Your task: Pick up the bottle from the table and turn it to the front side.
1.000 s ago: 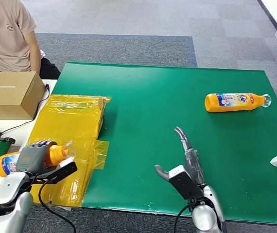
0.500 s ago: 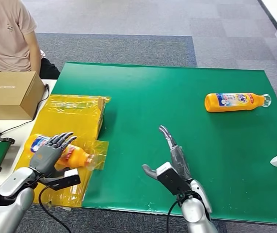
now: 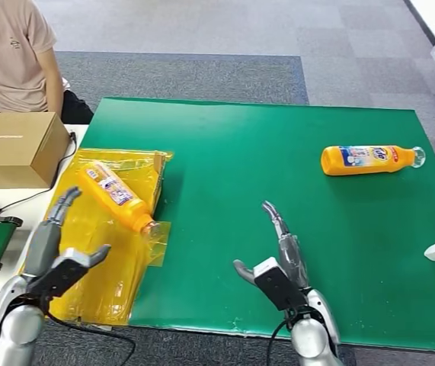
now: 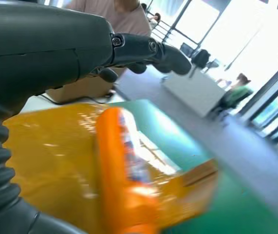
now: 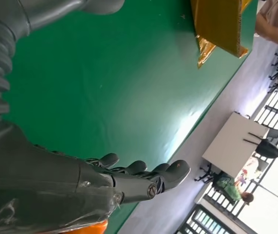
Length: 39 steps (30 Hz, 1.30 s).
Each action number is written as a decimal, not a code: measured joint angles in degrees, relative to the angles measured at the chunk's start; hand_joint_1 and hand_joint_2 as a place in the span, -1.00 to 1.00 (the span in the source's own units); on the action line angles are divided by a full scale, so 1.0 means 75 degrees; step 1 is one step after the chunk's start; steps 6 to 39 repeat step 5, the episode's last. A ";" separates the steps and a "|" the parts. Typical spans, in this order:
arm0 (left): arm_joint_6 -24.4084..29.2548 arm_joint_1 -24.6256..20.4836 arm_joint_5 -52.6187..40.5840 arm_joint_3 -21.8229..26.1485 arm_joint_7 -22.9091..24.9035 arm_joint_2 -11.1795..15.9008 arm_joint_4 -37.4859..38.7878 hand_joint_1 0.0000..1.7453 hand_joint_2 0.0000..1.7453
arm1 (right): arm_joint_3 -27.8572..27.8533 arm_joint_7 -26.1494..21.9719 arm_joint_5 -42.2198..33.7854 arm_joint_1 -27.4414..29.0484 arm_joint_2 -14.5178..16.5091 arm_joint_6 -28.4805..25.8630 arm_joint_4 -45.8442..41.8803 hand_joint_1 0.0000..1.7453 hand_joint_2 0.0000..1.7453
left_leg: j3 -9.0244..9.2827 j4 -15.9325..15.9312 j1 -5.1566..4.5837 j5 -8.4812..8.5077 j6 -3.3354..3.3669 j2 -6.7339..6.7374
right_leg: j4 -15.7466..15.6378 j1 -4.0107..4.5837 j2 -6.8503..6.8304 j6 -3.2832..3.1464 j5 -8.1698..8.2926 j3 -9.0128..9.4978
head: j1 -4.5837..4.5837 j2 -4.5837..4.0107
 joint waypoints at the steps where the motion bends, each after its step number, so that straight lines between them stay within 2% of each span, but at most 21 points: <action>1: -0.0163 0.0100 0.0550 0.0251 -0.0300 -0.0217 -0.0286 -1.00 1.00 | -0.0028 0.0020 0.0009 0.0073 -0.0001 -0.0001 -0.0090 -1.00 1.00 | 0.0000 0.0000 -0.0001 -0.0001 0.0001 0.0000 | 0.0000 -0.0001 0.0000 0.0000 -0.0001 -0.0001 | 0.0001 0.0000; 4: -0.0886 0.0401 0.1847 0.1042 -0.1022 -0.0826 -0.0934 -1.00 1.00 | -0.0103 0.0081 -0.0005 0.0255 -0.0001 -0.0018 -0.0360 -1.00 1.00 | -0.0001 0.0000 0.0000 -0.0003 0.0000 0.0000 | 0.0000 0.0000 -0.0001 -0.0001 -0.0004 -0.0003 | 0.0001 -0.0001; 5: -0.1034 0.0453 0.2035 0.1177 -0.1121 -0.0925 -0.1021 -1.00 1.00 | -0.0115 0.0091 -0.0012 0.0284 -0.0001 -0.0023 -0.0406 -1.00 1.00 | -0.0001 0.0000 0.0000 -0.0003 0.0000 0.0000 | 0.0000 0.0000 -0.0001 -0.0002 -0.0004 -0.0004 | 0.0000 -0.0001; 39: -0.1034 0.0453 0.2035 0.1177 -0.1121 -0.0925 -0.1021 -1.00 1.00 | -0.0115 0.0091 -0.0012 0.0284 -0.0001 -0.0023 -0.0406 -1.00 1.00 | -0.0001 0.0000 0.0000 -0.0003 0.0000 0.0000 | 0.0000 0.0000 -0.0001 -0.0002 -0.0004 -0.0004 | 0.0000 -0.0001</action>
